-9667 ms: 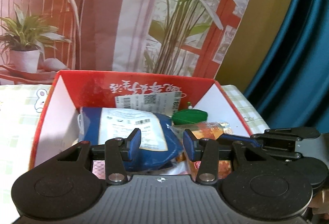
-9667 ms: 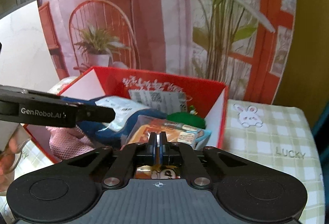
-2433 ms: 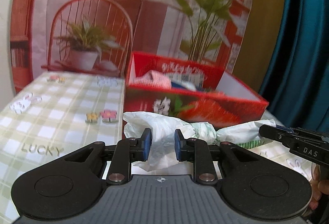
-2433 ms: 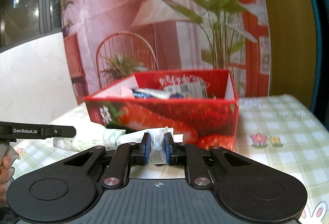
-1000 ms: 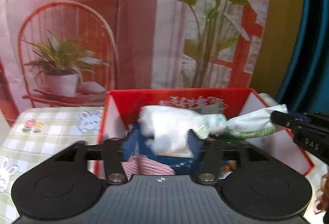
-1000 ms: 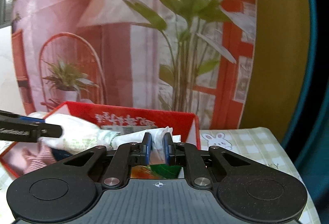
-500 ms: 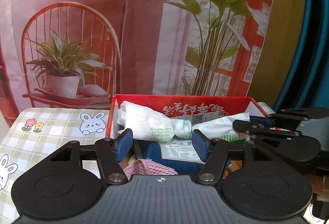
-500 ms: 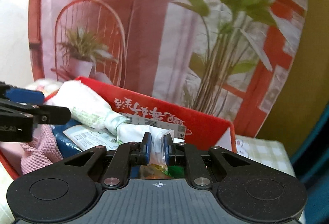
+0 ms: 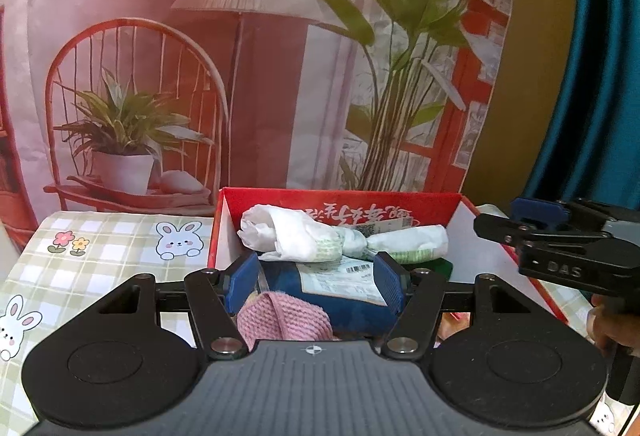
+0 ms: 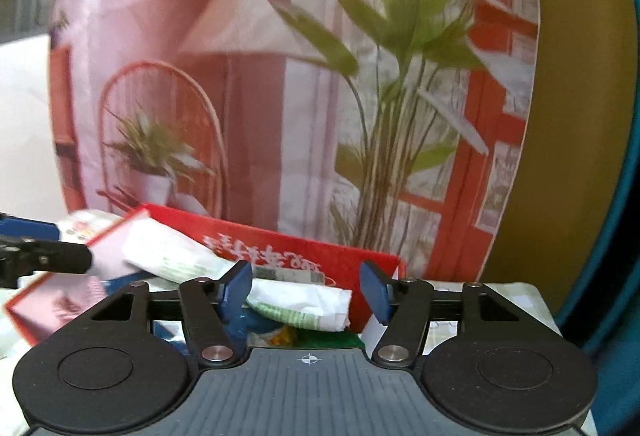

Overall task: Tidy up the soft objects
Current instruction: 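Move both tools down to the black eye mask beside the box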

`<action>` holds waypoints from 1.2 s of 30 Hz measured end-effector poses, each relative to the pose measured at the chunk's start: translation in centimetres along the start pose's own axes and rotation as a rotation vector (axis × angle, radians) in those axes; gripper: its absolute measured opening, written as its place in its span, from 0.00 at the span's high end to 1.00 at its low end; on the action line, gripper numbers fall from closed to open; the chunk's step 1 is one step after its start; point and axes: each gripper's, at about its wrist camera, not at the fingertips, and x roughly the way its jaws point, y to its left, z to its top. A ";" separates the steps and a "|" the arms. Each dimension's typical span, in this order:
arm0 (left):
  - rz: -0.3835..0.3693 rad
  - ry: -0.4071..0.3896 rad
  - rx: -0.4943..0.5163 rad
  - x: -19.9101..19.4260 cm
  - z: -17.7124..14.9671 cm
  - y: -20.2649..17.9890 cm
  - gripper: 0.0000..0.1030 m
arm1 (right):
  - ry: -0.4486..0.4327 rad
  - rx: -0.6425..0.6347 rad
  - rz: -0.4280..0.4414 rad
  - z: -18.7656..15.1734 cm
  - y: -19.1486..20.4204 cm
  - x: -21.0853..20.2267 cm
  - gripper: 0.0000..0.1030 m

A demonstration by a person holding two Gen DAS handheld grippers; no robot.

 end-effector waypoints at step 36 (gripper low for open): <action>0.031 0.155 -0.114 -4.2 -14.5 0.4 0.27 | 0.175 0.138 0.013 -18.0 2.5 -8.8 0.37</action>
